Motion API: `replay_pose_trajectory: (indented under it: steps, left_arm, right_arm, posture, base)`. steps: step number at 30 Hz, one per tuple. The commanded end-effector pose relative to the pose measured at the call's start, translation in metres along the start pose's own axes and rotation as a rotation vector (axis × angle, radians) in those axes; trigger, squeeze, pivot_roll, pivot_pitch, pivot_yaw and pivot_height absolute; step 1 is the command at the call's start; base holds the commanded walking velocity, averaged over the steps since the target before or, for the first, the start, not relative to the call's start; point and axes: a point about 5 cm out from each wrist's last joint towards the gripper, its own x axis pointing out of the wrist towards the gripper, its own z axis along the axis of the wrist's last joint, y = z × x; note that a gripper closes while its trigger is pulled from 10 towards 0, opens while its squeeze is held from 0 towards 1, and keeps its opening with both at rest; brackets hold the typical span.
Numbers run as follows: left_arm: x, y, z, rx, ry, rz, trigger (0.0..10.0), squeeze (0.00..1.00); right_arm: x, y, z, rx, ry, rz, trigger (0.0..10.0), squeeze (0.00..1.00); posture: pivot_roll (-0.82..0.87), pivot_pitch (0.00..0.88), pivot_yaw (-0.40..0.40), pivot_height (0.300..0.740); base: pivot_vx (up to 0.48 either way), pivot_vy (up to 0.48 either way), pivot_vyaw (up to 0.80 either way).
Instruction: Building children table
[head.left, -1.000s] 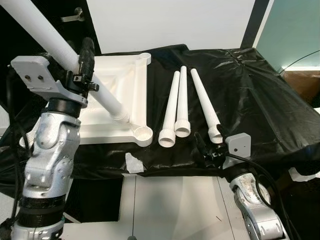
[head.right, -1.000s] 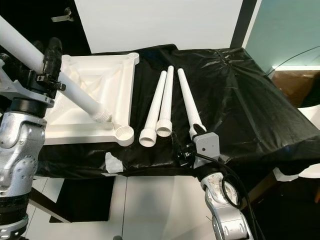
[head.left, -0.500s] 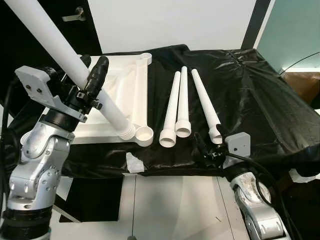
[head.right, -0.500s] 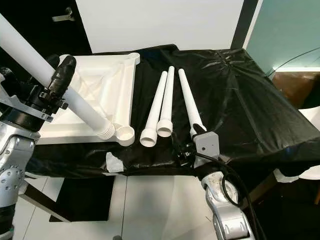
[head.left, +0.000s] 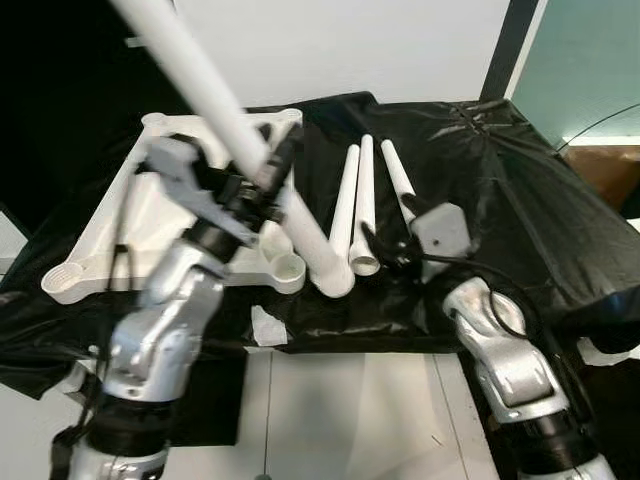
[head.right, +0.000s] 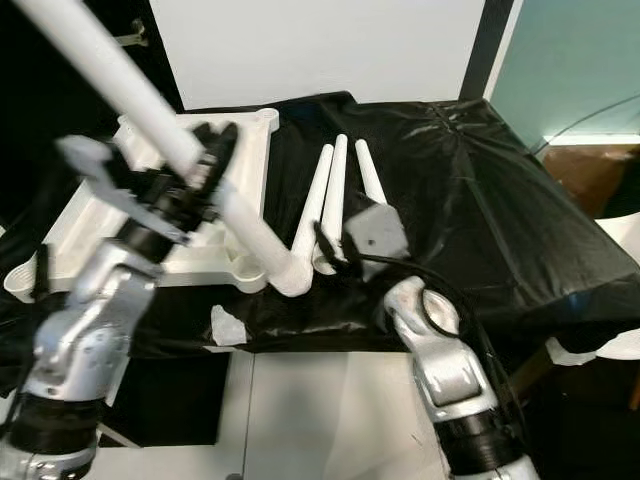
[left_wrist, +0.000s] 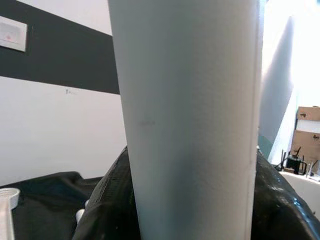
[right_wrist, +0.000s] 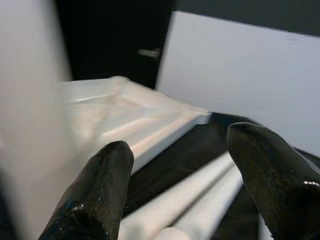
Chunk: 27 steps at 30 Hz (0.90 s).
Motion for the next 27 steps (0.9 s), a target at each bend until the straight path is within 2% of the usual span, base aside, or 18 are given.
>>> replay_pose_trajectory:
  steps: [1,7,11,12,13,17,18,19,27]
  left_arm:
    - [0.003,-0.008,0.003,0.03,-0.023,-0.18,10.0,0.0]
    - [0.01,-0.013,-0.001,0.024,-0.025,-0.201,10.0,0.0]
    - [0.013,-0.018,-0.005,0.024,-0.02,-0.23,10.0,0.0]
    - [0.015,-0.02,-0.006,0.026,-0.019,-0.241,10.0,0.0]
    - [0.016,-0.022,-0.007,0.033,-0.017,-0.251,10.0,0.0]
    - [0.017,-0.024,-0.009,0.039,-0.017,-0.259,10.0,0.0]
    - [0.018,-0.025,-0.009,0.04,-0.016,-0.265,10.0,0.0]
    - [0.018,-0.026,-0.011,0.043,-0.012,-0.269,10.0,0.0]
    - [0.016,-0.027,-0.014,0.047,0.0,-0.274,10.0,0.0]
  right_arm:
    - [-0.003,0.008,-0.003,0.034,0.025,0.063,10.0,0.0]
    - [-0.006,0.017,-0.001,0.083,0.032,0.135,10.0,0.0]
    - [-0.007,0.018,0.004,0.09,0.026,0.168,10.0,0.0]
    - [-0.006,0.018,0.006,0.091,0.023,0.181,10.0,0.03]
    - [-0.006,0.017,0.008,0.093,0.018,0.199,10.0,0.29]
    - [-0.006,0.016,0.011,0.096,0.013,0.215,10.0,0.26]
    - [-0.005,0.015,0.013,0.101,0.009,0.225,10.0,0.05]
    - [-0.005,0.015,0.015,0.108,0.006,0.236,10.0,0.0]
    - [-0.005,0.013,0.017,0.153,0.001,0.249,10.0,0.0]
  posture:
    - [-0.07,0.0,0.019,0.74]
    - [-0.08,0.0,0.023,0.74]
    - [-0.09,0.0,0.026,0.74]
    - [-0.09,0.0,0.026,0.74]
    - [-0.09,0.0,0.027,0.74]
    - [-0.09,0.0,0.027,0.74]
    - [-0.09,0.0,0.027,0.74]
    - [-0.09,0.0,0.027,0.74]
    - [-0.08,0.0,0.025,0.74]
  base:
    - [0.0,0.0,0.0]
    - [0.0,0.0,0.0]
    - [0.0,0.0,0.0]
    - [0.0,0.0,0.0]
    - [0.0,0.0,0.0]
    - [0.0,0.0,0.0]
    - [0.0,0.0,0.0]
    - [0.0,0.0,0.0]
    - [0.0,0.0,0.0]
